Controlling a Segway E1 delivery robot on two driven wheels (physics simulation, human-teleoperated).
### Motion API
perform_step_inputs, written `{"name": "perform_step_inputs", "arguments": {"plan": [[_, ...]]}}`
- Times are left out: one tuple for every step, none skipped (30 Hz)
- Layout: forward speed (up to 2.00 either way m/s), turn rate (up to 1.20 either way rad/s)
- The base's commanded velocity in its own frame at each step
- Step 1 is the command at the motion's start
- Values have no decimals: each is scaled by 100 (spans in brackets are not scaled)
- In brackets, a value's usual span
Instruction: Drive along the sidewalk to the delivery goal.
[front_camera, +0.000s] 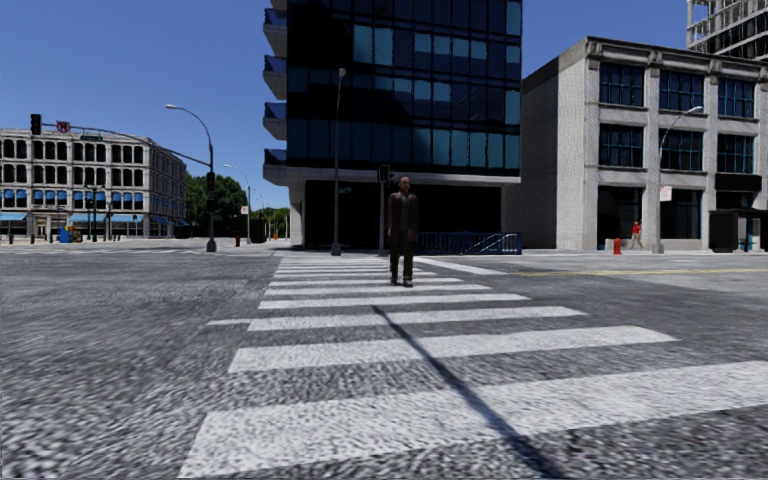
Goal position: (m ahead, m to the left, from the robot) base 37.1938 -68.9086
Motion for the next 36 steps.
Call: {"name": "perform_step_inputs", "arguments": {"plan": [[138, 0], [138, 0], [138, 0], [138, 0], [138, 0], [138, 0], [138, 0], [138, 0], [138, 5], [138, 5], [138, 10], [138, 13], [138, 16], [138, 16], [138, 30], [138, 35], [138, 36], [138, 36], [138, 36], [200, 37], [200, 37], [200, 37], [200, 37], [200, 37], [200, 37], [200, 37], [200, 33], [200, 33], [200, 0], [200, 0], [200, 0], [200, 0], [200, 0], [200, 0], [200, 0], [200, 0]]}}
